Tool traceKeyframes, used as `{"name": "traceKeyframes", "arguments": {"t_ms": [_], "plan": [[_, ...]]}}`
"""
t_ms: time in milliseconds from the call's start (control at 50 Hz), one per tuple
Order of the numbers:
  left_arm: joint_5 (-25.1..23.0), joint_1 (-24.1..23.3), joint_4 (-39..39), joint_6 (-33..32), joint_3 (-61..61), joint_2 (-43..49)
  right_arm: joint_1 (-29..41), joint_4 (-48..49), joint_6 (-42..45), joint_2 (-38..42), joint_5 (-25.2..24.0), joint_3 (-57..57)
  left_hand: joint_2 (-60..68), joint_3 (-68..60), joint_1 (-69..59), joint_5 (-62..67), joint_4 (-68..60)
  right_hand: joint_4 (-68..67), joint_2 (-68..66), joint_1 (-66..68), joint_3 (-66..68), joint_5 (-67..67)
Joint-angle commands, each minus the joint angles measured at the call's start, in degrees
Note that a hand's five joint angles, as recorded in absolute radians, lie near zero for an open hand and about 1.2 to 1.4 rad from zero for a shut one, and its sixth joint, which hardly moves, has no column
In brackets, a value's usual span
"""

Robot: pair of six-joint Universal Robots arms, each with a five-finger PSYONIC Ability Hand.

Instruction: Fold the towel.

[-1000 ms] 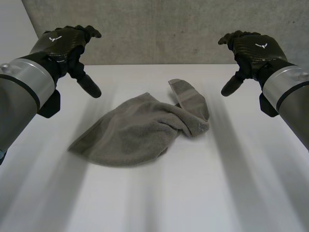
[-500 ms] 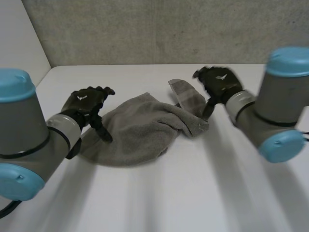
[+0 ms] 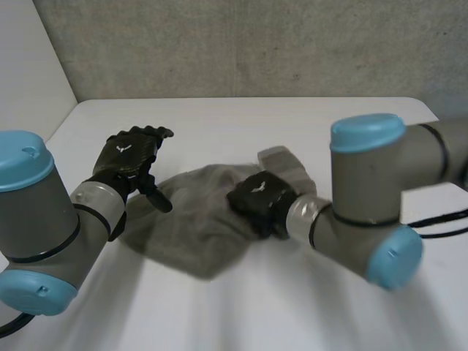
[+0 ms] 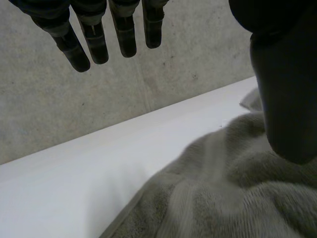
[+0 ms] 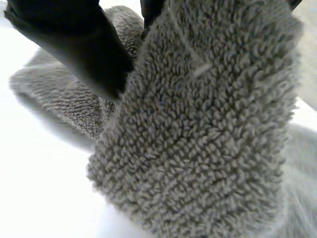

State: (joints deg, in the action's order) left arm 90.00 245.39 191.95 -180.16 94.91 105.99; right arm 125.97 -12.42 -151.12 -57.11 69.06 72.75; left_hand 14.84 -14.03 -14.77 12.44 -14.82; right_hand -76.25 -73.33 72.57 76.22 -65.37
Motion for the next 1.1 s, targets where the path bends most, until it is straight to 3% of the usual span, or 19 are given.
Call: {"name": "traceKeyframes", "arguments": {"t_ms": [20, 60, 80, 100, 120, 140, 260, 360, 420, 480, 560, 660, 860, 1020, 1100], "plan": [[-0.2, -0.1, -0.1, -0.1, 0.6, -1.0, 3.4, 2.0, 22.6, -10.3, -7.3, 18.7, -4.6, 3.8, 4.6, -12.2, 4.6, -3.8, -6.7, 7.4, 3.8, -4.6], [-0.4, -0.4, -0.1, -0.1, 0.9, -1.0, 3.2, 2.3, 27.2, -11.1, -6.9, 21.6, -4.6, 3.8, 4.6, -12.2, 4.6, 0.2, -2.7, 3.5, -0.2, -0.7], [-1.1, -0.6, -0.1, -0.1, 1.2, -1.0, 2.9, 2.7, 30.8, -12.1, -6.7, 23.9, -4.6, 3.8, 4.6, -12.2, 4.6, 27.7, 24.8, -24.0, -27.7, 26.8], [-1.1, -0.6, -0.1, -0.1, 1.2, -1.0, 2.9, 2.7, 30.8, -12.2, -6.7, 23.9, -4.6, 3.8, 4.6, -12.2, 4.6, 28.0, 25.1, -24.3, -28.0, 27.1], [-2.0, -0.8, -0.1, -0.2, 1.3, -1.0, 2.6, 3.3, 33.3, -13.1, -6.7, 25.7, -4.6, 3.8, 4.6, -12.2, 4.6, 63.1, 60.2, -59.4, -63.1, 62.2], [-3.2, -0.9, -0.2, -0.2, 1.5, -1.0, 2.4, 4.0, 34.0, -13.9, -6.3, 26.3, -4.6, 3.8, 4.6, -12.2, 4.6, 66.2, 63.3, -62.6, -66.2, 65.4], [-7.7, -2.3, -0.4, -0.4, 1.8, -0.4, -0.3, 6.2, 29.5, -16.9, -5.7, 26.3, -3.3, 2.5, 3.2, -10.9, 3.3, 66.2, 63.3, -62.6, -66.2, 65.4], [-12.7, -4.5, -0.3, -1.7, 0.6, 1.5, -5.9, 6.4, 18.8, -21.3, -6.4, 25.3, -3.3, 2.5, 3.2, -10.9, 3.3, 66.2, 63.3, -62.6, -66.2, 65.4], [-15.3, -4.9, -0.3, -5.6, -1.0, 4.3, -11.2, 5.6, 8.6, -22.3, -6.4, 22.4, -3.3, 2.5, 3.2, -10.9, 3.3, 66.2, 63.3, -62.6, -66.2, 65.4], [-17.0, -6.0, -1.0, -12.9, -3.5, 7.7, -13.5, 4.1, 6.7, -22.3, -6.6, 21.0, -3.4, 2.6, 3.4, -11.0, 3.4, 66.2, 63.3, -62.6, -66.2, 65.4], [-17.3, -7.4, -1.7, -20.6, -5.4, 11.4, -15.1, 1.3, 8.5, -21.3, -6.7, 20.1, -3.4, 2.6, 3.4, -11.1, 3.4, 66.2, 63.3, -62.6, -66.2, 65.4], [-17.3, -8.0, -3.6, -25.2, -8.0, 15.1, -16.5, -1.9, 14.1, -17.7, -6.3, 18.9, -3.3, 2.5, 3.2, -10.9, 3.3, 66.2, 63.3, -62.6, -66.2, 65.4], [-17.2, -9.2, -14.0, -29.0, -14.1, 21.0, -15.7, -3.3, 20.5, -9.6, -6.0, 15.0, -0.9, 0.1, 0.9, -8.5, 0.9, 66.2, 63.3, -62.6, -66.2, 65.4], [-17.0, -10.3, -18.8, -31.0, -15.5, 22.0, -14.8, -2.8, 25.4, -5.4, -6.6, 13.1, 9.5, -10.3, -9.6, 1.9, -9.5, 66.2, 63.3, -62.6, -66.2, 65.4], [-16.7, -10.4, -19.0, -30.5, -16.2, 21.5, -14.8, -2.7, 26.7, -4.4, -6.9, 12.8, 26.4, -27.2, -26.5, 18.8, -26.4, 66.2, 63.3, -62.6, -66.2, 65.4]]}}
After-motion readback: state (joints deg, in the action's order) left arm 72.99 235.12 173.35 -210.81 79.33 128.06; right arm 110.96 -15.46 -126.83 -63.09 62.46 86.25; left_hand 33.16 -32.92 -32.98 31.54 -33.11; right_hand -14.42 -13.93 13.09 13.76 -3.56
